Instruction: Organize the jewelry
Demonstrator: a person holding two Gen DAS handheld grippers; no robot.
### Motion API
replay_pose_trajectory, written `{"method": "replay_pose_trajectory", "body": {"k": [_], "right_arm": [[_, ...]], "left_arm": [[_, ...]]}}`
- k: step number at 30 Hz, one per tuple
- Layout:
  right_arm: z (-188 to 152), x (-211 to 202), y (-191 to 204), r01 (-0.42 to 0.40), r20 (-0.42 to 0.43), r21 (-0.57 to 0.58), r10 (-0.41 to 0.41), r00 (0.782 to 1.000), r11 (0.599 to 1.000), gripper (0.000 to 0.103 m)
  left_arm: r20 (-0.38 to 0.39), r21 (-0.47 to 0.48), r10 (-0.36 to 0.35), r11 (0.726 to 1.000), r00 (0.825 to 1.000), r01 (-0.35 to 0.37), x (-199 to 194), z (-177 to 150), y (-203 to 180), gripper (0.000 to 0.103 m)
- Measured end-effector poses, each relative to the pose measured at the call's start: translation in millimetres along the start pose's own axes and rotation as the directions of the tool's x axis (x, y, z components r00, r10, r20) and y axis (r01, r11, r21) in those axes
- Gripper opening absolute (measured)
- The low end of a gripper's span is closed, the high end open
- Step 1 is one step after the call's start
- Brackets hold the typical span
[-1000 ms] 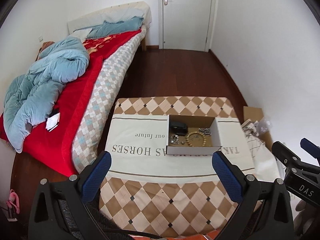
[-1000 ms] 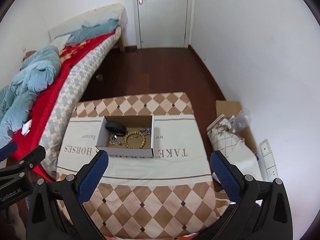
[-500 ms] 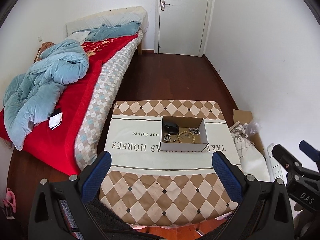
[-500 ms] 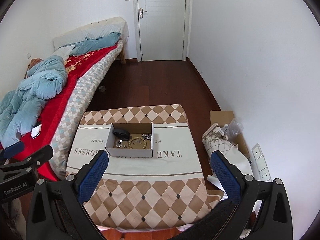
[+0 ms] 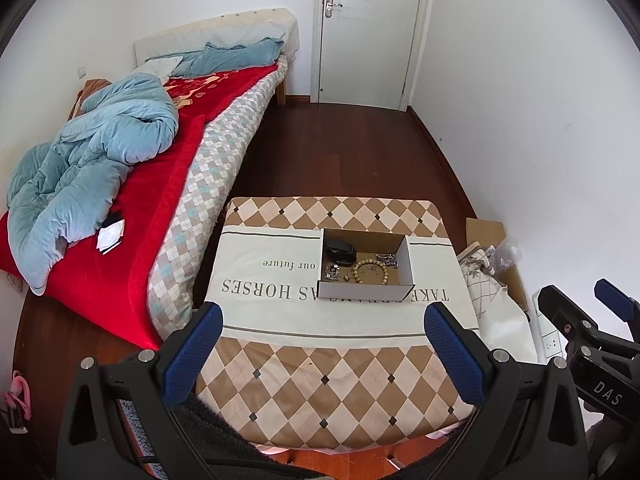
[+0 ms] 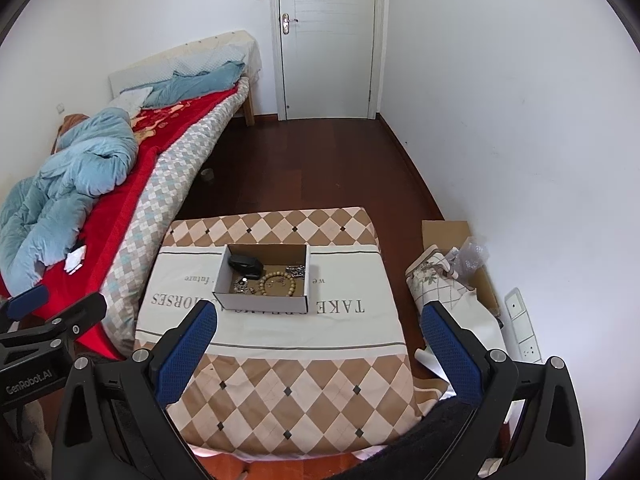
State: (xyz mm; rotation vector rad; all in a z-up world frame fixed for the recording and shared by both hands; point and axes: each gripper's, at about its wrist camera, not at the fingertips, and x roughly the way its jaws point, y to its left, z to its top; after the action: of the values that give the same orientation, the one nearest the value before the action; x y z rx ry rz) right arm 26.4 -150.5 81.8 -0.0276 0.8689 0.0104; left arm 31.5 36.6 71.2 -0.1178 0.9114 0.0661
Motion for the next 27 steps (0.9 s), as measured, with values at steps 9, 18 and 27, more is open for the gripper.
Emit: {"method": "replay_pose_trajectory", "body": {"k": [9, 18, 27], "right_arm": [[25, 43, -2, 0.044, -0.012, 0.014, -0.044, 0.999, 0.999, 0.103], [42, 111, 1, 0.054, -0.091, 0.007, -0.053, 0.994, 0.999, 0.103], [39, 159, 11, 0.059, -0.162, -0.018, -0.061, 0.985, 0.998, 0.103]], "left_arm": [[0.008, 0.000, 0.054, 0.999, 0.998, -0.054, 33, 25, -1, 0.103], [-0.055, 0.018, 0.079, 0.997, 0.995, -0.078, 82, 39, -1, 0.103], [-0.110, 0.030, 0.091, 0.996, 0.990, -0.088, 119, 40, 0, 0.103]]}}
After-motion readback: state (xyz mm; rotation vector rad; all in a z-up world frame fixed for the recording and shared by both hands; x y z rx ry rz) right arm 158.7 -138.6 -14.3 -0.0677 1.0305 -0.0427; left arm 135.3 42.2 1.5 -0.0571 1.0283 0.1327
